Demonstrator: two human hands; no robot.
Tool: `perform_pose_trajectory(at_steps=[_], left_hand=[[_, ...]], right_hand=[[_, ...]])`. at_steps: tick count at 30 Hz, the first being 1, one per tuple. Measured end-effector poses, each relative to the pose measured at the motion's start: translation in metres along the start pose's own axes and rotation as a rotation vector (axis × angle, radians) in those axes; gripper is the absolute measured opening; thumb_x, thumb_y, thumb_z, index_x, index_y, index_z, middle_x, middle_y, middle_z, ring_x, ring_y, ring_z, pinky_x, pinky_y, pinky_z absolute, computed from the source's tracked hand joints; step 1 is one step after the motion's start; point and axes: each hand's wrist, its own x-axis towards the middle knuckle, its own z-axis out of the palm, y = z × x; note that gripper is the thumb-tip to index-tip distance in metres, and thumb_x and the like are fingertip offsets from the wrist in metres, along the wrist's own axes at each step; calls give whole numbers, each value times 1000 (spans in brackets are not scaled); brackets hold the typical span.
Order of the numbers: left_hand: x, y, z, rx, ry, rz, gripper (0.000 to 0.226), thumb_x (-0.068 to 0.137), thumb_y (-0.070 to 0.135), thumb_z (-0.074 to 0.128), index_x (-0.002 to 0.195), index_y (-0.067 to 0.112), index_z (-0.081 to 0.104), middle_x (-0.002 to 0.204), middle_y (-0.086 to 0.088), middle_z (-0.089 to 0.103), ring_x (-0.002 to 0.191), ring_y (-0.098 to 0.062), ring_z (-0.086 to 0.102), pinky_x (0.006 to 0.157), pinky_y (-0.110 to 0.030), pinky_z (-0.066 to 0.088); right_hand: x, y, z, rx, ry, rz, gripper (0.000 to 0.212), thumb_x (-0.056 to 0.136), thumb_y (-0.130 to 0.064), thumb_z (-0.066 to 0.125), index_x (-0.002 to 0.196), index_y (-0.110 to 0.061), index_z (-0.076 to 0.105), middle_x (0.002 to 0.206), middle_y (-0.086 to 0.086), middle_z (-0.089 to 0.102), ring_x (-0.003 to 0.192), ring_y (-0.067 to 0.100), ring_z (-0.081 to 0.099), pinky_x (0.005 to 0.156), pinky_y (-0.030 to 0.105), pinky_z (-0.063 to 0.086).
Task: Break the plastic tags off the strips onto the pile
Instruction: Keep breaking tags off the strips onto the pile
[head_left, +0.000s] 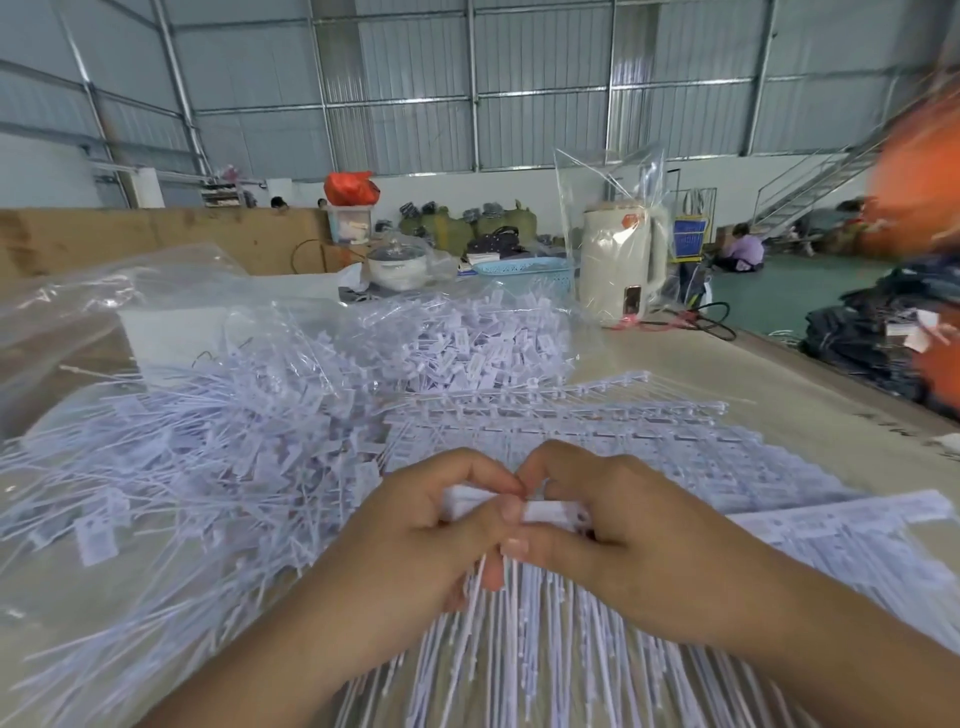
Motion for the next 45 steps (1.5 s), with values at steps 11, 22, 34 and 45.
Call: perform_pose_trajectory(at_steps=[11,22,34,45], left_hand=[[5,-3,1,-39,119,4,20,93,20,58,79,29,69,55,-5,64,42,-18,49,44,-23,35],[11,-5,-4,-625,356,-91,14,93,9,52,83,7,62,54,-6,52,37,-13,42,42,-28,46],[1,-5,9,-216,57,24,27,79,42,58,82,19,72,55,-8,60,47,-23,51,49,-27,43],[8,-14,-6,-162,82,-29,17,74,41,65,76,25,72,54,-5,62,43,-17,48,50,-26,41]], right_hand=[[1,2,0,-30,56,78,33,93,-50,53,69,-27,49,53,-7,43,46,9,39,50,34,34],[5,-8,-8,164,604,40,41,94,-48,50,64,-23,41,48,-11,37,42,3,32,41,16,26],[3,-2,9,-83,26,-54,46,95,-56,43,135,-38,30,84,-12,69,64,3,60,58,24,44],[0,3,-2,-35,-19,56,30,95,-49,49,68,-36,43,55,-9,46,45,8,37,49,31,32]])
